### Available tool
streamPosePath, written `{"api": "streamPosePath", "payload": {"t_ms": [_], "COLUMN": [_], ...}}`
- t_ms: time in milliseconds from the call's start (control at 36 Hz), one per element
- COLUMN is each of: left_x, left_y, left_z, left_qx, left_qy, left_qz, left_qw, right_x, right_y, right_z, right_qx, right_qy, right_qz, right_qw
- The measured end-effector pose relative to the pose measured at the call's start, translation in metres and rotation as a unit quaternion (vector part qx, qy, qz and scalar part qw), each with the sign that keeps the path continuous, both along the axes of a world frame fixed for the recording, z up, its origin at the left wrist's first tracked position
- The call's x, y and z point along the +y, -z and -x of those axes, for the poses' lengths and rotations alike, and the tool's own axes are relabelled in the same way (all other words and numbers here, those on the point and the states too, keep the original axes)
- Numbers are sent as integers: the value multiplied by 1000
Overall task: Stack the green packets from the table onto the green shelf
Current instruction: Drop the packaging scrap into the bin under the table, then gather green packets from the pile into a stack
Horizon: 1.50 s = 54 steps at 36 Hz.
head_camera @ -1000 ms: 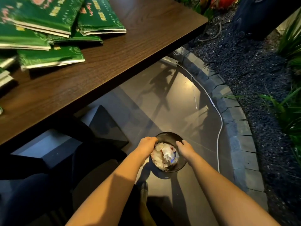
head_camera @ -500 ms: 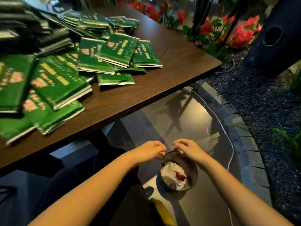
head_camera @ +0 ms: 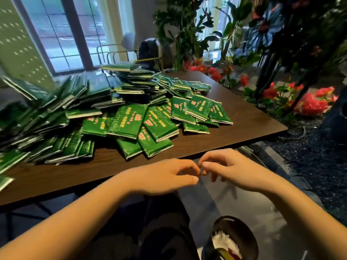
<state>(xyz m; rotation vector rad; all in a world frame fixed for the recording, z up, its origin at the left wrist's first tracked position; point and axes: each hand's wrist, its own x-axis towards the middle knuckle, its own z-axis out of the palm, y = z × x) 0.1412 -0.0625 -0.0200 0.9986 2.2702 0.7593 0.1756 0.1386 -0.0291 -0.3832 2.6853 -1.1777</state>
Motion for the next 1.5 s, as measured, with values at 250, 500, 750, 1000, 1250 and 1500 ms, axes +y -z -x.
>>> {"api": "streamPosePath", "payload": {"t_ms": [250,500,750,1000,1250,1500], "left_x": [-93,-169,-215,-238,-240,-229], "left_y": [-59,-86,-94,-99,-84,-53], "left_z": [-6,4,29,71,118,141], "left_qx": [87,145,122,130,101,87], "left_qy": [-92,-215,-348,-418,-472,-483], "left_qz": [23,-5,-94,-140,-192,-181], "left_qw": [992,966,925,888,854,852], "right_x": [-81,-151,-201,-239,-266,-282], "right_y": [-51,-77,-102,-114,-94,-83], "right_z": [34,72,114,163,207,221], "right_qx": [97,137,187,238,199,180], "right_qy": [-86,-111,-98,-65,28,98], "right_qz": [9,19,-5,-64,-108,-185], "right_qw": [991,984,977,967,974,961]}}
